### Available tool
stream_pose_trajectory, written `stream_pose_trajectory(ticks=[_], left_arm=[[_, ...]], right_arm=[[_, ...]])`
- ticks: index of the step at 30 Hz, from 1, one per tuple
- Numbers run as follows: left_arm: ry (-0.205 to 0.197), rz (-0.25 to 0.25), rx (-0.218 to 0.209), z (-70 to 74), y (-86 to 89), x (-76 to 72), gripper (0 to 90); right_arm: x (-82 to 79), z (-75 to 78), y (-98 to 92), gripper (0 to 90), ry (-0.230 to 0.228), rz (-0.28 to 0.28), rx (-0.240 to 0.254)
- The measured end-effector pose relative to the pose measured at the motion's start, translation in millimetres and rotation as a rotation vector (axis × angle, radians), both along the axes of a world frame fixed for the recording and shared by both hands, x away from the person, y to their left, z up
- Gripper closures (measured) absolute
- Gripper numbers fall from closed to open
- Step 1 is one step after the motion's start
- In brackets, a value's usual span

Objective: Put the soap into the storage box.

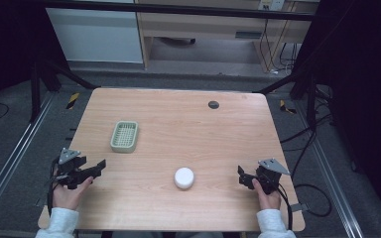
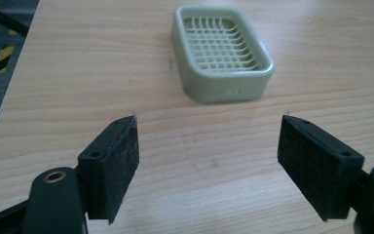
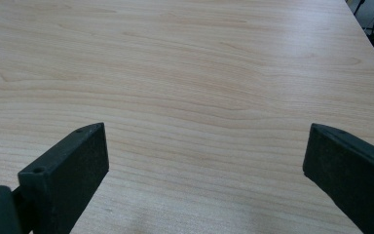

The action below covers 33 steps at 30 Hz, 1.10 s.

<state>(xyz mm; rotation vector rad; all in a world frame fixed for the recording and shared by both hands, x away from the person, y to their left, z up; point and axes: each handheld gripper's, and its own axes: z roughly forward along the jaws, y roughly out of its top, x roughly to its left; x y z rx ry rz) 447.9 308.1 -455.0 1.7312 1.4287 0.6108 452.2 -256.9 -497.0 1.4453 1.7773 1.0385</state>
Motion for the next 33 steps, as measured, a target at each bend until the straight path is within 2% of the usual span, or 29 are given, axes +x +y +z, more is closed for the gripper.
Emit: stream_pose_trajectory(ticks=[6, 8, 11, 15, 16, 24, 33], left_arm=[[-0.024, -0.035, -0.009, 11.5, -10.1, -5.1, 22.3], [-0.033, -0.054, 0.002, 13.7, -15.2, -5.8, 21.8], [-0.028, -0.081, 0.025, 18.0, -22.7, -7.1, 21.7], [-0.018, -0.114, 0.034, 23.2, -29.7, -8.1, 21.6], [-0.013, -0.133, 0.048, 26.8, -36.3, -9.1, 21.6], [-0.028, -0.203, 0.076, 40.8, -60.9, -12.6, 20.2], [-0.035, -0.248, 0.096, 51.3, -82.4, -10.5, 19.8]], right_arm=[[-0.8, 0.7, 0.7, 3.1, -0.003, 0.005, 0.004], [-0.9, 0.8, 1.4, 3.1, -0.006, 0.009, 0.004], [-0.3, 0.4, 3.0, 3.2, -0.003, 0.02, -0.009], [-0.7, 0.0, 4.9, 3.4, 0.002, 0.03, -0.018], [-0.9, 0.1, 5.1, 3.1, -0.001, 0.031, -0.017], [-1.2, 0.0, 4.5, 3.1, -0.007, 0.028, -0.012], [-0.6, -1.1, 5.0, 3.1, 0.001, 0.035, -0.017]])
